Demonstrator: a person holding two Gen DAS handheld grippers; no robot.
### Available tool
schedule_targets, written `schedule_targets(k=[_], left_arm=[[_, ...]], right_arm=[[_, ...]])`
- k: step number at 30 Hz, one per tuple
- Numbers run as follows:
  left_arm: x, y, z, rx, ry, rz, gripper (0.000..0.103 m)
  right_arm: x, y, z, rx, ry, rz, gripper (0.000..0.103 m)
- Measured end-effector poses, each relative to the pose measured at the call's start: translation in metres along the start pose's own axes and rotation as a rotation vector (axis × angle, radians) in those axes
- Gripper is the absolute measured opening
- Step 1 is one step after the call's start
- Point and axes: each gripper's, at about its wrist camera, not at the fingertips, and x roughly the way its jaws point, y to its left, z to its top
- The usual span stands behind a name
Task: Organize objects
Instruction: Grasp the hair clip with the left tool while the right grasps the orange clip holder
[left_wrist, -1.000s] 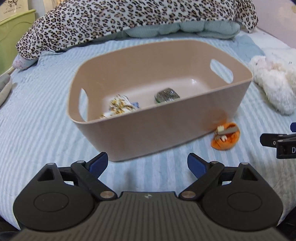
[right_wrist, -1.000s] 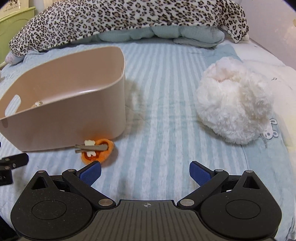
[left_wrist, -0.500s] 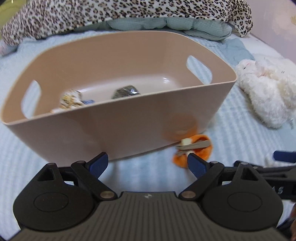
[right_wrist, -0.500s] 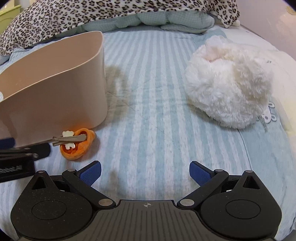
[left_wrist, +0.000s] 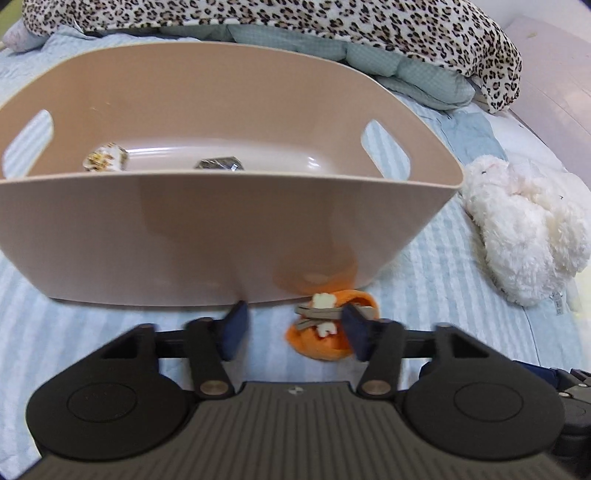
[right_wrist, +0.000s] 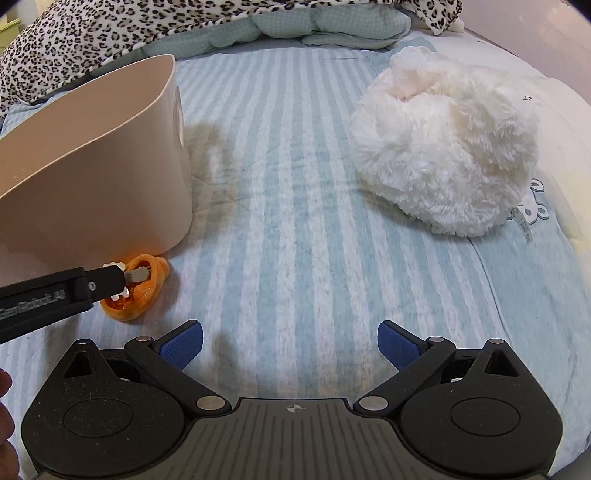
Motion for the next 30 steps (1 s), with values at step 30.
schedule_targets(k=[30], left_arm=[[-0.067,0.051,-0.003,0.119,-0.056,0.056,0.005]], right_arm=[[-0.004,0.024,0.001,-0.036,-0.024,0.139,0.102]])
